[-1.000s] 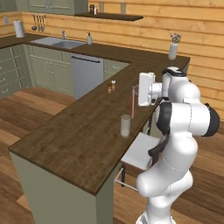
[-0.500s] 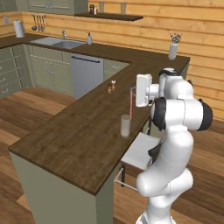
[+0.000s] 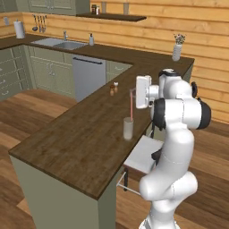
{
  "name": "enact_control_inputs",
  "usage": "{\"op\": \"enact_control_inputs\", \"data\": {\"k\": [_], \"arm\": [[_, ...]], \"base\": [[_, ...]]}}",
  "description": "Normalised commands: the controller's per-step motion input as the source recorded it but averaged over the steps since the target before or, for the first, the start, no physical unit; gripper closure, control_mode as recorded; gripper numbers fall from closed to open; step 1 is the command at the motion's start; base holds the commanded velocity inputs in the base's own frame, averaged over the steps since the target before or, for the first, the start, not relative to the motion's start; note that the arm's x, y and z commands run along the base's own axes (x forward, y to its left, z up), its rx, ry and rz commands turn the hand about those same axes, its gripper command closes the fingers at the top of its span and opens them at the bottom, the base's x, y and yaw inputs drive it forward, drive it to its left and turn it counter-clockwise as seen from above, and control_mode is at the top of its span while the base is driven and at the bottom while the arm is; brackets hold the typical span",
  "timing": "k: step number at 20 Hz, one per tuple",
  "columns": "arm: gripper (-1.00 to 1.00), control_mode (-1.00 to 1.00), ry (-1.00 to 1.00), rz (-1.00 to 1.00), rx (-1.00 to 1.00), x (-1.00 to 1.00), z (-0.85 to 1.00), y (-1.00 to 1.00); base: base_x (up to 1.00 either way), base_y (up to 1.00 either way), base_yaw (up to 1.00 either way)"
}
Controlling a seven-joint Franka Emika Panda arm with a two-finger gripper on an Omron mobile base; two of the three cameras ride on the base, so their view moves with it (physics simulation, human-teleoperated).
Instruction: Take a straw from the drawer in front and place it inside the glass cup on the dining counter.
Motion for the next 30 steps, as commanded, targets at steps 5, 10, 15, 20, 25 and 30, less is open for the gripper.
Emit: {"op": "enact_control_inputs", "data": {"k": [5, 10, 15, 20, 25, 30], "arm": [[1.00, -1.00, -0.07, 0.02, -0.03, 0.00, -0.23, 0.00], [1.00, -1.00, -0.08, 0.03, -0.04, 0.00, -0.23, 0.11], [1.00, -1.00, -0.08, 0.04, -0.01, 0.15, -0.05, 0.06], [1.00, -1.00, -0.14, 0.05, 0.00, 0.22, 0.00, 0.00], [1.00, -1.00, -0.19, 0.05, 0.00, 0.00, 0.00, 0.00], [-1.00, -1.00, -0.23, 0.06, 0.00, -0.02, 0.00, 0.00]], "base": [[0.00, 0.00, 0.00], [0.00, 0.00, 0.00], [0.00, 0.00, 0.00], [0.00, 0.00, 0.00], [0.00, 0.00, 0.00], [0.00, 0.00, 0.00]]}}
